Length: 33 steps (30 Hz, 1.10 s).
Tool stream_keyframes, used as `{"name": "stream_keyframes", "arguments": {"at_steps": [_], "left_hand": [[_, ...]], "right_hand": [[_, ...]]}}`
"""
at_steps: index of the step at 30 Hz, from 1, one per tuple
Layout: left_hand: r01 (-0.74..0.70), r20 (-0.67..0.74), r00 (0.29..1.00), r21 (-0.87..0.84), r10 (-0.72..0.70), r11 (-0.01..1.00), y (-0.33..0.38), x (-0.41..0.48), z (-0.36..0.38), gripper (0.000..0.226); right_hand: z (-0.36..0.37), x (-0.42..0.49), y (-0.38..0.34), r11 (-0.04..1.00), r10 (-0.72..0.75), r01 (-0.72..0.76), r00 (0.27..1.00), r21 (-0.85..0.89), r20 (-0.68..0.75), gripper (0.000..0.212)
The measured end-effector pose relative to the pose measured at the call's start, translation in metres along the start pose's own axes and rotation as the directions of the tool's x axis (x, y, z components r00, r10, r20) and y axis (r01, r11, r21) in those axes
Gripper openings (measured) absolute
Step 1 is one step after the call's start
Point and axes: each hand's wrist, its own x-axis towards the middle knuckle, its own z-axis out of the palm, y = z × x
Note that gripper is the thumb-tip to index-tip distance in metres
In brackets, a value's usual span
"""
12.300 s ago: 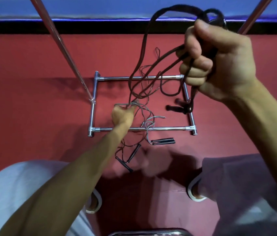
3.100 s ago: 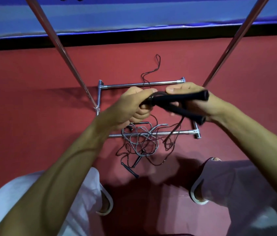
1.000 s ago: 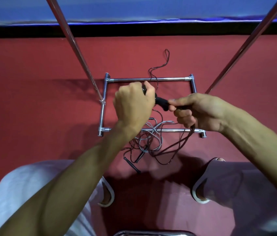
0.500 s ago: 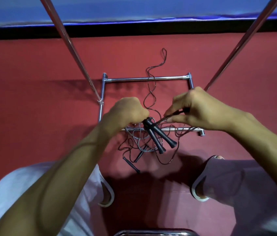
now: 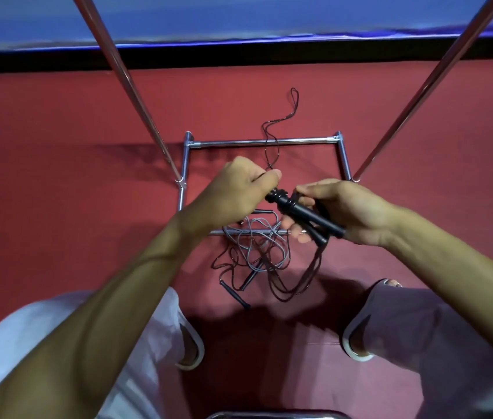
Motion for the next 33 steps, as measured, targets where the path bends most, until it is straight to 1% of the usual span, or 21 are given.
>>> {"name": "stream_keyframes", "arguments": {"at_steps": [3,5,8,10,12,14,17,19,20,22,24,27,28,30,31,33], "left_hand": [[-0.043,-0.116,0.992,0.091,0.054,0.995,0.005,-0.003,0.004,0.055],[-0.040,-0.159,0.985,0.125,0.060,0.991,0.006,-0.003,0.012,0.054],[-0.009,-0.130,0.991,0.058,0.016,0.998,0.004,-0.003,0.025,0.055],[-0.004,-0.113,0.994,0.051,0.009,0.999,0.001,-0.003,0.027,0.057],[-0.036,-0.107,0.993,0.031,0.040,0.999,0.002,-0.003,0.024,0.051],[-0.089,-0.111,0.990,0.005,0.089,0.996,0.007,-0.005,0.022,0.052],[-0.105,-0.088,0.992,-0.139,0.094,0.985,0.012,-0.010,0.019,0.059],[-0.060,-0.052,0.997,-0.239,0.049,0.969,0.012,-0.011,0.017,0.060],[-0.018,-0.020,1.000,-0.317,0.012,0.948,0.014,-0.011,0.017,0.057],[0.074,0.050,0.997,-0.499,-0.056,0.863,0.018,-0.010,0.015,0.050],[0.131,0.101,0.991,-0.612,-0.087,0.780,0.022,-0.009,0.014,0.046],[0.200,0.163,0.979,-0.687,-0.119,0.698,0.024,-0.009,0.013,0.049],[0.224,0.179,0.974,-0.697,-0.137,0.681,0.024,-0.010,0.013,0.048],[0.286,0.219,0.958,-0.724,-0.185,0.628,0.020,-0.009,0.014,0.045],[0.328,0.249,0.945,-0.745,-0.214,0.580,0.020,-0.009,0.011,0.044],[0.451,0.364,0.891,-0.785,-0.274,0.424,0.015,-0.007,0.006,0.045]], "right_hand": [[0.002,0.003,-0.003,0.998,-0.057,0.059,0.995,0.020,-0.077,0.035],[0.003,0.005,-0.003,0.995,-0.100,0.100,0.990,0.000,-0.100,0.037],[0.005,0.009,-0.005,0.985,-0.171,0.170,0.981,-0.015,-0.089,0.037],[0.006,0.012,-0.006,0.980,-0.199,0.197,0.976,-0.036,-0.091,0.034],[0.006,0.014,-0.006,0.975,-0.222,0.218,0.967,-0.040,-0.126,0.033],[0.005,0.014,-0.007,0.976,-0.219,0.216,0.963,-0.038,-0.154,0.035],[0.001,0.013,-0.010,0.982,-0.185,0.176,0.970,-0.067,-0.157,0.043],[0.000,0.012,-0.013,0.968,-0.210,0.181,0.964,-0.175,-0.166,0.044],[0.001,0.012,-0.015,0.958,-0.230,0.191,0.957,-0.215,-0.176,0.045],[0.002,0.014,-0.017,0.952,-0.251,0.203,0.946,-0.228,-0.205,0.044],[0.002,0.016,-0.018,0.948,-0.265,0.213,0.939,-0.235,-0.218,0.042],[-0.005,0.019,-0.013,0.935,-0.279,0.234,0.949,-0.267,-0.147,0.050],[-0.007,0.021,-0.010,0.937,-0.265,0.221,0.954,-0.270,-0.138,0.050],[-0.011,0.024,-0.006,0.947,-0.217,0.173,0.966,-0.270,-0.139,0.042],[-0.010,0.027,-0.008,0.952,-0.191,0.149,0.972,-0.266,-0.138,0.039],[-0.011,0.029,-0.010,0.968,-0.114,0.080,0.985,-0.238,-0.133,0.038]]}}
